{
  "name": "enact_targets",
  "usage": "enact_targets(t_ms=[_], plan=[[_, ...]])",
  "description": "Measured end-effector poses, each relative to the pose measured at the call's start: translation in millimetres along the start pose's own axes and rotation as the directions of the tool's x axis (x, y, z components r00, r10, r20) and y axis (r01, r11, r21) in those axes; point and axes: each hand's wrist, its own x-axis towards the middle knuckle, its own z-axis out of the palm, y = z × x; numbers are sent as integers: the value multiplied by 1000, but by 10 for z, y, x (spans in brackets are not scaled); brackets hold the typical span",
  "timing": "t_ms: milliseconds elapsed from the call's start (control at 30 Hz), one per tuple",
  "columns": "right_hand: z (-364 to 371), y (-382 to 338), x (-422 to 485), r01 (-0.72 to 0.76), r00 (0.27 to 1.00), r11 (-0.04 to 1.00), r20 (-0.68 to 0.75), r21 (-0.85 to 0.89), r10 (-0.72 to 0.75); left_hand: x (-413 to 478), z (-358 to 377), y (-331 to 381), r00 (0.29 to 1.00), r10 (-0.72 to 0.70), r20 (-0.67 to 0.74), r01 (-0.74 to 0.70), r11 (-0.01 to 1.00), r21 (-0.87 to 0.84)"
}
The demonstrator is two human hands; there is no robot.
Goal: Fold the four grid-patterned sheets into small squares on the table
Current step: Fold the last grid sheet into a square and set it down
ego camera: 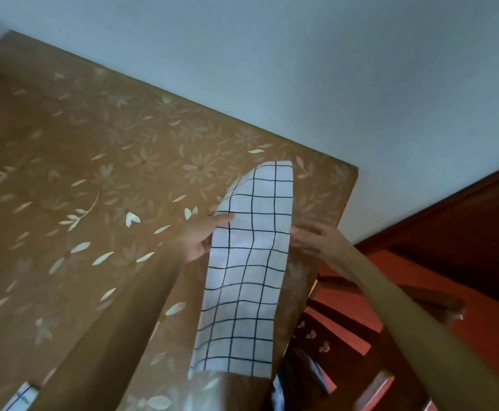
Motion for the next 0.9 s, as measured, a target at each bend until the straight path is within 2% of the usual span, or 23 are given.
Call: enact_targets(t_ms=[100,200,267,333,367,433,567,633,767,833,900], plan=[[181,-34,72,-45,993,997,108,-64,52,72,-132,-200,1000,19,-6,-19,999,-37],[287,36,204,-56,997,980,48,-193,66,94,-214,-393,994,111,-12,-111,993,47],[344,48,254,-7,999,960,32,-279,17,117,-306,-493,986,162,42,-165,982,91],[396,40,316,78,997,948,23,-310,-75,117,-395,-579,968,221,120,-221,975,-11],[413,31,341,113,993,943,10,-313,-115,116,-433,-617,959,262,112,-259,965,-43],[429,11,402,152,986,933,-13,-326,-165,124,-494,-691,941,337,11,-337,941,-28],[416,41,480,198,973,917,-42,-345,-225,125,-534,-732,875,460,-149,-461,887,30],[390,46,501,242,958,867,-36,-435,-286,117,-521,-728,842,503,-193,-499,864,73],[318,106,526,267,940,754,-13,-600,-342,72,-458,-753,754,637,-160,-621,771,144],[284,113,509,215,960,734,2,-645,-279,43,-401,-800,683,719,-127,-685,691,231],[245,120,515,266,947,693,48,-670,-317,48,-367,-860,619,775,-132,-703,621,347]])
